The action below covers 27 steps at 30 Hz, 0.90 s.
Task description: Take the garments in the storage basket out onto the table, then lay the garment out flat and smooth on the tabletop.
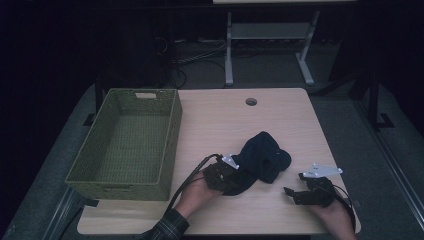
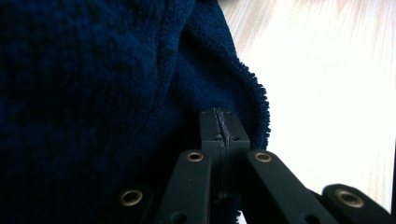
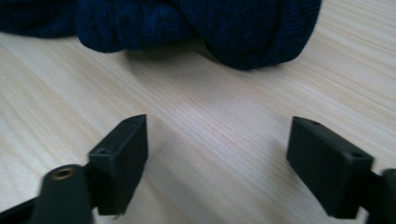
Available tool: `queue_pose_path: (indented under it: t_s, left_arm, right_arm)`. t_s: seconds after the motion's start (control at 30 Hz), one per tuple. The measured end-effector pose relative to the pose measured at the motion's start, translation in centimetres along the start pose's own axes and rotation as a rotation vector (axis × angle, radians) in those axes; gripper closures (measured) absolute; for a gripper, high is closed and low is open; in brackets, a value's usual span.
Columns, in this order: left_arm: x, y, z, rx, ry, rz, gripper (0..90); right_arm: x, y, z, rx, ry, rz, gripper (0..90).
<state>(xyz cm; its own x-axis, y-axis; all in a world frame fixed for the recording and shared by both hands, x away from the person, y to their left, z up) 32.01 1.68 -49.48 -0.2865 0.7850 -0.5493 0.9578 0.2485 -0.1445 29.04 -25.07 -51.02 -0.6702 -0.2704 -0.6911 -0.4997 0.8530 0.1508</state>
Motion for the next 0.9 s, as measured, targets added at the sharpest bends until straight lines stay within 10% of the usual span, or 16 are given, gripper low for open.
queue_pose_path:
  t_s: [0.9]
  left_arm:
    - [-0.1, -0.1, 0.0, -0.018, 0.001, -0.002, 90.0]
  right_arm:
    - [-6.5, 4.4, -2.1, -0.217, -0.092, -0.061, 58.8]
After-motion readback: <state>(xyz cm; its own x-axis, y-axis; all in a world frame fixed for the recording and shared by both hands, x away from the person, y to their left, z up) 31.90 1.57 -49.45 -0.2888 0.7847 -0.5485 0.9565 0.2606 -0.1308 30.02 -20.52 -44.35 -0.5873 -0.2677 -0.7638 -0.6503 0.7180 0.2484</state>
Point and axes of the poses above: each handheld gripper's, and its own axes: z roughly forward along the jaws, x roughly out of its underside, y roughly to its left, the point moved 5 cm from there along z, roughly forward along the jaws, and after that the axes turned 9 degrees about z, right-handed, at the moved point
